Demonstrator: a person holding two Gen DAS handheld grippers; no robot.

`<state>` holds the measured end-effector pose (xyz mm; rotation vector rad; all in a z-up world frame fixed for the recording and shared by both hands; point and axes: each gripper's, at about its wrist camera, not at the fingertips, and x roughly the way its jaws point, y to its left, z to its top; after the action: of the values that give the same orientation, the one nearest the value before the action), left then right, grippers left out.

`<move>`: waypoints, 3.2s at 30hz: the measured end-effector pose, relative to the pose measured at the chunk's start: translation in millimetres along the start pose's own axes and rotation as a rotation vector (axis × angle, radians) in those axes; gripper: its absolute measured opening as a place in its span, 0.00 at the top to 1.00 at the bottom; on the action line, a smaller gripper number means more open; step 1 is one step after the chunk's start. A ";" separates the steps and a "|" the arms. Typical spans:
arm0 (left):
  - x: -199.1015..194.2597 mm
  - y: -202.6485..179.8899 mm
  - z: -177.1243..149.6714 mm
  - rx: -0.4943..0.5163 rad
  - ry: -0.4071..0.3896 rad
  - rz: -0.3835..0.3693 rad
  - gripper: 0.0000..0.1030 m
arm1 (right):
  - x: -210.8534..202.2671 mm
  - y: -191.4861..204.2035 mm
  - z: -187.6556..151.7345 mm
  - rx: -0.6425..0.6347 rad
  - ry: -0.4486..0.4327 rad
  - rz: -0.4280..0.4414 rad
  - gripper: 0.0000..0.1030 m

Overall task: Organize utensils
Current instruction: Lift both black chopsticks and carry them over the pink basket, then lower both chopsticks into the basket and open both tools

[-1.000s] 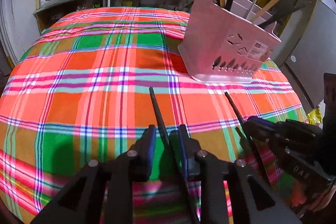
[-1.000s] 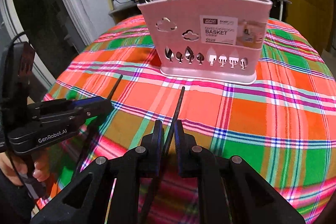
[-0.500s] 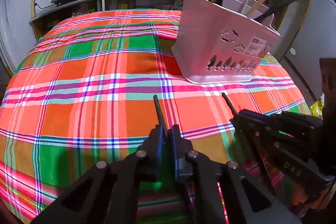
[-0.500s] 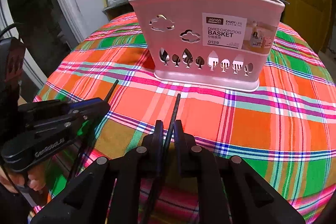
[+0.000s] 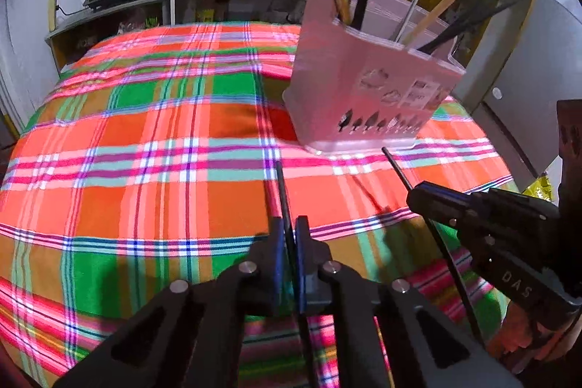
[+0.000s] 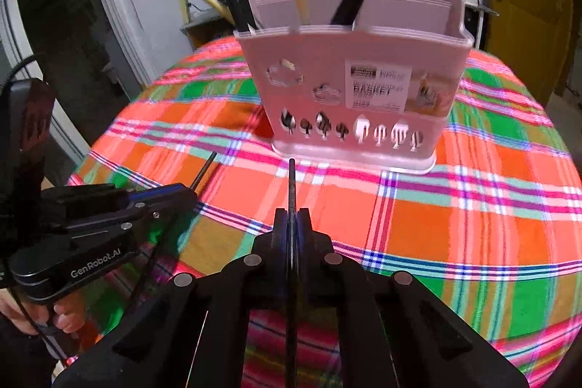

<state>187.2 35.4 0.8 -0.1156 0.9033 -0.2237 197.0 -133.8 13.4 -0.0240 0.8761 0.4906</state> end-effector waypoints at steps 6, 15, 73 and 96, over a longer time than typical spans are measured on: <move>-37.2 -9.8 14.0 0.021 -0.074 -0.016 0.95 | -35.9 5.2 11.4 -0.013 -0.082 0.013 0.95; -88.9 -27.8 40.3 0.066 -0.190 -0.026 0.95 | -80.0 13.8 31.9 -0.032 -0.198 0.017 0.95; -174.9 -54.6 159.6 0.088 -0.429 -0.064 0.95 | -186.3 -13.1 120.8 0.059 -0.615 -0.003 0.96; -96.1 -53.8 158.5 0.108 -0.374 -0.066 0.95 | -115.4 -22.3 121.1 0.060 -0.526 -0.014 0.96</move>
<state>247.0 7.3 182.2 -0.0836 0.5151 -0.3004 233.0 -173.7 173.4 0.1484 0.3745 0.4284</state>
